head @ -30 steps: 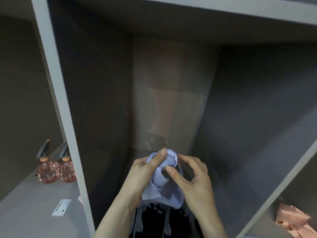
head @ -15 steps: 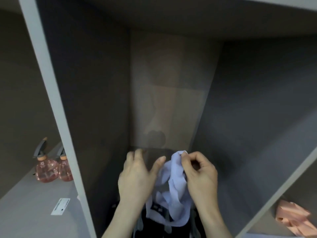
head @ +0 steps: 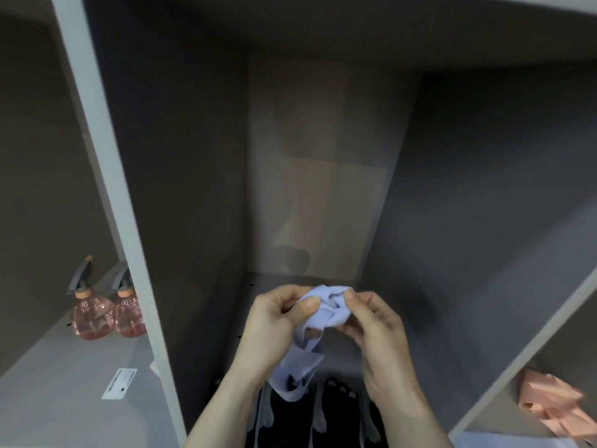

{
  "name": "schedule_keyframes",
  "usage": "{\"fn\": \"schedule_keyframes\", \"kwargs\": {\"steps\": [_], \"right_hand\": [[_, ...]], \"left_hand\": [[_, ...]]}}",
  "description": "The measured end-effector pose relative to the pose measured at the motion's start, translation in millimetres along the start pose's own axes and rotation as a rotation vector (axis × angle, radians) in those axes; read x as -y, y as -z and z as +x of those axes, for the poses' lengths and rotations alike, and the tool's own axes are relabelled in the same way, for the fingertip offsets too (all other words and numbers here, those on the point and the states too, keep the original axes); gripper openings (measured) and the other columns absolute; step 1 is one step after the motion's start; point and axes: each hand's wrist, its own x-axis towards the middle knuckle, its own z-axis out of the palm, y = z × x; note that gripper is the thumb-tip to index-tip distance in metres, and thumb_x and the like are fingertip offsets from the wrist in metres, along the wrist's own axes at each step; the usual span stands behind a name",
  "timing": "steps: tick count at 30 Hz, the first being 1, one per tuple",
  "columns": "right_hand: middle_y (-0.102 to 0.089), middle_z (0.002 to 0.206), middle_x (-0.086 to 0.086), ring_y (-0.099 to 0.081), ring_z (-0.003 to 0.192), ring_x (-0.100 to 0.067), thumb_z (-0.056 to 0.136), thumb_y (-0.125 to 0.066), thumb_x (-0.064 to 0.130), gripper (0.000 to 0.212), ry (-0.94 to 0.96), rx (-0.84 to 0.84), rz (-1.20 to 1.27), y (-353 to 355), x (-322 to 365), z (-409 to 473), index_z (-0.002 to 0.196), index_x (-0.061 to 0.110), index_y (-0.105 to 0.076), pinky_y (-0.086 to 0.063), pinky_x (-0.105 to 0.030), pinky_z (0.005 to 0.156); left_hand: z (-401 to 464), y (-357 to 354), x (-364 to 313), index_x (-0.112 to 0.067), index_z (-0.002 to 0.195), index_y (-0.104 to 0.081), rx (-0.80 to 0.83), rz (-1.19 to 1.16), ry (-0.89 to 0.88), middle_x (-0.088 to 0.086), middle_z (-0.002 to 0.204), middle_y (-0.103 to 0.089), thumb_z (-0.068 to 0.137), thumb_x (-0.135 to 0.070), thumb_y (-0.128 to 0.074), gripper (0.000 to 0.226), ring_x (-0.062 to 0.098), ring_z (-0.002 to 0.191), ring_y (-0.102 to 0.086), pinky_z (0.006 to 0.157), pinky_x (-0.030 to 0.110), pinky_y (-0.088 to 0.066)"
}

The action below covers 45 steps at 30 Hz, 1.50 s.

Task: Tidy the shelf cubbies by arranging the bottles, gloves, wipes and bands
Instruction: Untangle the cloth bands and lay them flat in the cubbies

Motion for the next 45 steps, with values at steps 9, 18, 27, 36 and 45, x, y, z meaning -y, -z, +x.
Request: {"fn": "schedule_keyframes", "kwargs": {"steps": [9,18,27,36,45], "right_hand": [[-0.068,0.074,-0.013,-0.068,0.068,-0.020,0.090,-0.058,0.009,0.019,-0.122,-0.004,0.102,1.5,-4.5,-4.8,0.072,0.004,-0.059,-0.053,-0.023,0.059],[-0.069,0.079,-0.018,-0.065,0.074,-0.027,0.088,-0.059,0.015,0.015,-0.072,0.022,0.078,2.2,-7.9,-6.8,0.079,0.004,-0.063,-0.052,-0.029,0.065],[-0.060,0.063,-0.014,-0.052,0.059,-0.019,0.090,-0.063,0.017,0.025,0.099,-0.020,-0.150,1.0,1.2,-11.7,0.072,0.000,-0.057,-0.044,-0.026,0.055],[-0.067,0.074,-0.024,-0.056,0.062,-0.017,0.092,-0.060,0.022,0.028,0.160,-0.073,-0.237,12.7,-6.6,-8.1,0.074,0.001,-0.056,-0.044,-0.032,0.061],[-0.061,0.068,-0.018,-0.055,0.067,-0.024,0.088,-0.062,0.034,0.029,0.152,-0.105,-0.286,22.1,-3.2,-6.9,0.069,0.013,-0.054,-0.048,-0.043,0.069]], "left_hand": [[-1.9,2.8,6.4,0.011,0.082,-0.064,-0.027,-0.239,0.068,0.026,0.081,-0.067,0.093,-0.012,-0.055,0.028,0.027,0.077,-0.060,0.076,0.035,-0.045],[-6.0,-0.3,11.5,-0.026,0.092,-0.065,-0.042,0.231,-0.079,-0.016,0.082,-0.068,0.097,-0.032,-0.050,0.017,0.012,0.087,-0.064,0.083,0.030,-0.049],[-8.9,5.4,1.6,-0.042,0.102,-0.067,0.053,0.466,-0.378,-0.020,0.102,-0.056,0.064,-0.041,-0.075,0.039,0.001,0.095,-0.059,0.078,0.027,-0.051],[-8.7,7.0,-4.9,-0.029,0.061,-0.073,0.080,0.223,-0.268,-0.013,0.093,-0.066,0.062,-0.009,-0.084,0.023,0.001,0.085,-0.062,0.073,0.012,-0.043],[-11.5,0.6,-10.3,-0.013,0.056,-0.067,-0.117,-0.425,-0.027,0.003,0.075,-0.074,0.078,-0.009,-0.062,0.023,0.013,0.064,-0.067,0.060,0.020,-0.054]]}}
